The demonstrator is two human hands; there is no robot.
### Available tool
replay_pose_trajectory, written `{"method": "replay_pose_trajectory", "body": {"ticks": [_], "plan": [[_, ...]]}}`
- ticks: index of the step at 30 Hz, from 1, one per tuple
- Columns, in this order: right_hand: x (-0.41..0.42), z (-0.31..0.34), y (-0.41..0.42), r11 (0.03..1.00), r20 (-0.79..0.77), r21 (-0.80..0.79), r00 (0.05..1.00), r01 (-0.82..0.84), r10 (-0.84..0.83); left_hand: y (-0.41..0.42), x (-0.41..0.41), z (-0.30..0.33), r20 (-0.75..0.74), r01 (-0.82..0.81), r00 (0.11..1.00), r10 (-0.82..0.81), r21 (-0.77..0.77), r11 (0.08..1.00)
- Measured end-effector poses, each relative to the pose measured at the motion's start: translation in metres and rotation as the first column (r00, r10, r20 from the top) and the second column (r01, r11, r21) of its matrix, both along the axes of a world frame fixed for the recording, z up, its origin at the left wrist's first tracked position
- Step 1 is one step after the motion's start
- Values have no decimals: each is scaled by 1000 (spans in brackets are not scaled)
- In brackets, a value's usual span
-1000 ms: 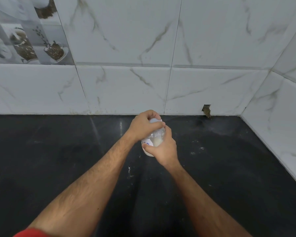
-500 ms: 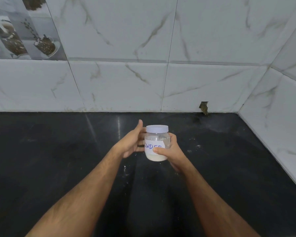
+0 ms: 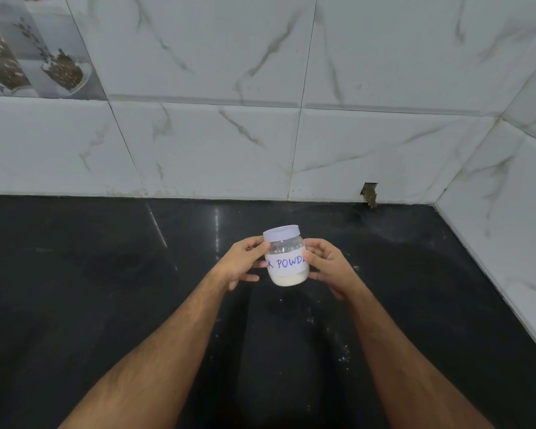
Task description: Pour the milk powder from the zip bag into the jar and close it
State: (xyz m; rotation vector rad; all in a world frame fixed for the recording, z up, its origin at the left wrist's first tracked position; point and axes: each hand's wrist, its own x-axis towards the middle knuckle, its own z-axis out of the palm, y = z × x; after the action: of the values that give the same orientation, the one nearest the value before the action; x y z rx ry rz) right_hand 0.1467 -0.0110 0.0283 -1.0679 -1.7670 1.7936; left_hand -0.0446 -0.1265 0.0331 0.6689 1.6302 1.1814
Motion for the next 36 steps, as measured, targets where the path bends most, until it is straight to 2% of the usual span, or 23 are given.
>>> {"method": "replay_pose_trajectory", "body": {"ticks": [5, 10, 15, 20, 27, 30, 33, 36], "plan": [[-10, -7, 11, 995, 41, 5, 994, -100, 100, 23, 2, -2, -87, -21, 996, 20, -18, 1000], [-22, -14, 40, 991, 67, 50, 991, -123, 120, 49, -1, -3, -185, -90, 979, 82, -34, 995], [-41, -15, 72, 990, 55, 62, 991, -128, 125, 69, -11, -6, -177, -47, 983, 39, -45, 998], [-53, -15, 86, 977, 101, 96, 979, -189, 179, 84, -21, -12, -247, -84, 966, 79, -10, 996], [-47, -19, 95, 979, 150, 18, 968, -204, 199, 89, -23, -15, -314, -46, 949, 42, -6, 999], [-43, -19, 89, 985, 153, 3, 973, -173, 171, 84, -19, -16, -348, -9, 938, 8, -1, 1000], [-40, -18, 83, 994, 155, 70, 986, -80, 68, 79, -18, -16, -369, 25, 929, -29, -14, 1000], [-35, -11, 75, 984, 258, 180, 964, 15, -62, 65, -19, -9, -429, 17, 902, -47, -74, 997]]}}
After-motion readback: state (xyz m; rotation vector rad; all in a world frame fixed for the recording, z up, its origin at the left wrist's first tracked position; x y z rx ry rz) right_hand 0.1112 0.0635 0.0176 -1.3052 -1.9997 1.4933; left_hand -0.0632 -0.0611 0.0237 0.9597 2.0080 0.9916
